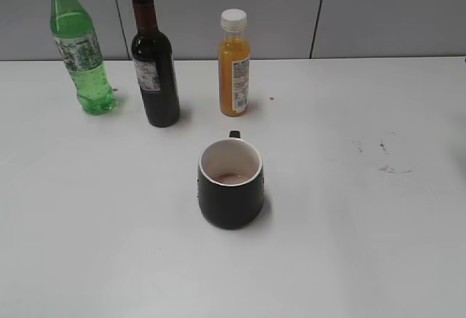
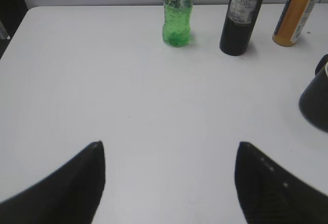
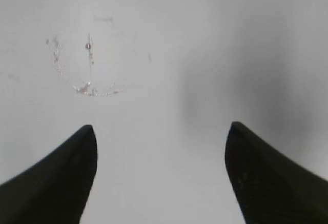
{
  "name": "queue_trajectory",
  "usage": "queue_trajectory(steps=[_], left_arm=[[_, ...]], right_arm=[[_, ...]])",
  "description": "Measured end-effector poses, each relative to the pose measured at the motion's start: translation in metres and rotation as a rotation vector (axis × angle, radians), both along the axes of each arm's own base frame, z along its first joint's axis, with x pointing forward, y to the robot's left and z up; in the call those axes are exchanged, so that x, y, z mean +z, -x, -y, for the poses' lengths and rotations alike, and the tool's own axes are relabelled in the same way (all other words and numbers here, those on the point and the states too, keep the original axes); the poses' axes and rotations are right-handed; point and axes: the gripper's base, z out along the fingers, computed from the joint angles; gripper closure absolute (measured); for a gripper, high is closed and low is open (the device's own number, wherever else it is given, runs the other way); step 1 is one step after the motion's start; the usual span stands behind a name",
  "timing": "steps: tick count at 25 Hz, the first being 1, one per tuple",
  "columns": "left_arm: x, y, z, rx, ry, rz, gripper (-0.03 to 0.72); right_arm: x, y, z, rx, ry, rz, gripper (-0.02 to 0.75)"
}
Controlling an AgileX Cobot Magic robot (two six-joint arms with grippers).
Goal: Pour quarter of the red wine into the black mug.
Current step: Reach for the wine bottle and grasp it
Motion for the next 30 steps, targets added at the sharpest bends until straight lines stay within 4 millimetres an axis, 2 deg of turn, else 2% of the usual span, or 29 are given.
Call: queue_trajectory(steps=[6,12,21,25,30], left_arm=[[0.000,0.000,0.000,0.000,0.000,0.000,0.099],[0.000,0.000,0.000,0.000,0.000,0.000,0.099],[0.000,0.000,0.000,0.000,0.001,0.000,0.099],[0.000,0.000,0.000,0.000,0.000,0.000,0.099],[0.000,0.000,0.000,0.000,0.000,0.001,0.099]], right_arm=[[0.011,0.067,-0.010,0.044,-0.056,-0.012,0.153],[0.012,0.137,-0.015,0.052,-0.046,0.079,0.153],[-0.026,0.217,-0.021,0.048,-0.041,0.126,0.153],[-0.049,0.245,-0.022,0.045,-0.039,0.135,0.153],[-0.061,0.274,-0.025,0.046,-0.035,0.192,0.153]])
